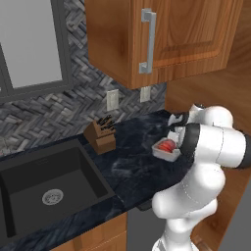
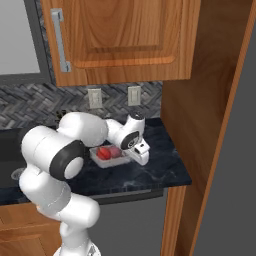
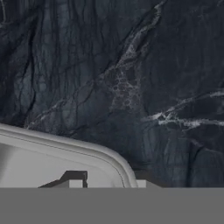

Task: Take the onion and onion out of the freezer and place them in the tupperware container on the counter. Then put the tupperware containing the vegetables back in the freezer.

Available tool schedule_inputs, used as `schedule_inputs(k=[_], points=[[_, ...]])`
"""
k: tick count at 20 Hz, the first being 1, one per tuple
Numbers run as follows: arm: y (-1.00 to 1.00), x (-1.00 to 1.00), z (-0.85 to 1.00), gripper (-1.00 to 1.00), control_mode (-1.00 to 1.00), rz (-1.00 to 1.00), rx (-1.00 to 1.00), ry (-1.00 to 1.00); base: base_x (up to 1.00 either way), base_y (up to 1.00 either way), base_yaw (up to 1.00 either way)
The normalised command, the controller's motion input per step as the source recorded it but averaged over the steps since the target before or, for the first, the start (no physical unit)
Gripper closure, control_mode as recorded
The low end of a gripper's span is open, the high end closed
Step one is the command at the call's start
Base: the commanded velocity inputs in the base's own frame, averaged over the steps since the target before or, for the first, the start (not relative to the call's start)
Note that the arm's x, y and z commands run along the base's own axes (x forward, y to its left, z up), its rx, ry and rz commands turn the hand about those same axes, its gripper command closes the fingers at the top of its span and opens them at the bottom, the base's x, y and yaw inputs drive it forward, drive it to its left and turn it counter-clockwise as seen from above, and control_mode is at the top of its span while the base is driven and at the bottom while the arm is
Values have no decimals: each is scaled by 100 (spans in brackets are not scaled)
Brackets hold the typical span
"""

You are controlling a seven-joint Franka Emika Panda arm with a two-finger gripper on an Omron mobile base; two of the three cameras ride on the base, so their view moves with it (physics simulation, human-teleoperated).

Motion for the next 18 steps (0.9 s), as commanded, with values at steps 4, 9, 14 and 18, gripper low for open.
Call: schedule_inputs(k=[4,9,14,18], points=[[0,-98,87,100,-100,-47,0,0,0,0,0],[12,-99,96,100,-100,-40,-1,0,0,0,0],[53,-56,100,100,-100,-8,-9,0,0,0,0],[17,-67,100,100,-100,0,-3,3,0,0,0]])
